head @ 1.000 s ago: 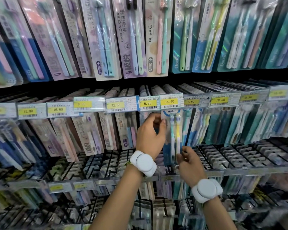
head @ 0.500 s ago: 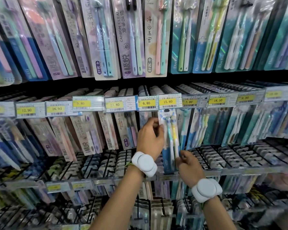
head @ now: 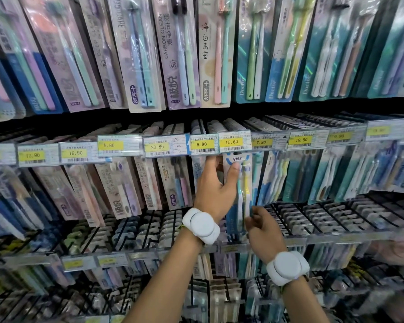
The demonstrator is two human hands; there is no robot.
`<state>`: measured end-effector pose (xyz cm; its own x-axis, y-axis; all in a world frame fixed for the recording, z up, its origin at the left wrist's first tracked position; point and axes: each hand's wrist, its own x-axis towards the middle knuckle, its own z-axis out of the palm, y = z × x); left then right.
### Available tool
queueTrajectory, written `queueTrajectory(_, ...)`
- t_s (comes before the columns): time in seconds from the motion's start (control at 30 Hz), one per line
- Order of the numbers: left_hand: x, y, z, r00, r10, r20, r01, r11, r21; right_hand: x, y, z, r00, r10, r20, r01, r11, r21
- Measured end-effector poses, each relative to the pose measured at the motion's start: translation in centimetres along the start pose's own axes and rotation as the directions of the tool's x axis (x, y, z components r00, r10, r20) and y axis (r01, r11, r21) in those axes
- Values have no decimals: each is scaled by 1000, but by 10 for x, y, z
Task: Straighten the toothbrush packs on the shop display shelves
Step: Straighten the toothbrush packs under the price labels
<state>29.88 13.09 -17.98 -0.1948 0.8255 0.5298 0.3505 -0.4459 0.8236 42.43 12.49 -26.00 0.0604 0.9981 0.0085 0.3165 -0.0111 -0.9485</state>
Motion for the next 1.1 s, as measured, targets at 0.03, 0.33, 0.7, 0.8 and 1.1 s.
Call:
queueTrajectory(0.03,2,0,2,1000,-21,2,21,999,-30,0,-2,-1,1000,-6,-5,6,1000,12)
queueTrajectory(0.33,13,7,5,998,-56,-34,46,968,-245,-6,-11,-4,999,-42,20,42,999,2)
queueTrajectory(0.7,20,2,8,991,-14,-137,2,997,-83,-11,-16,-4,999,-36,17,37,998,-46)
queueTrajectory(0.8,23,3,8,988,-27,-151,17,997,-70,-14,-18,-3,999,-50,14,51,996,-71)
queueTrajectory(1.1,25,-2,7,983,-54,-173,72,992,100,-2,-13,8,1000,3,18,-1,997,-81)
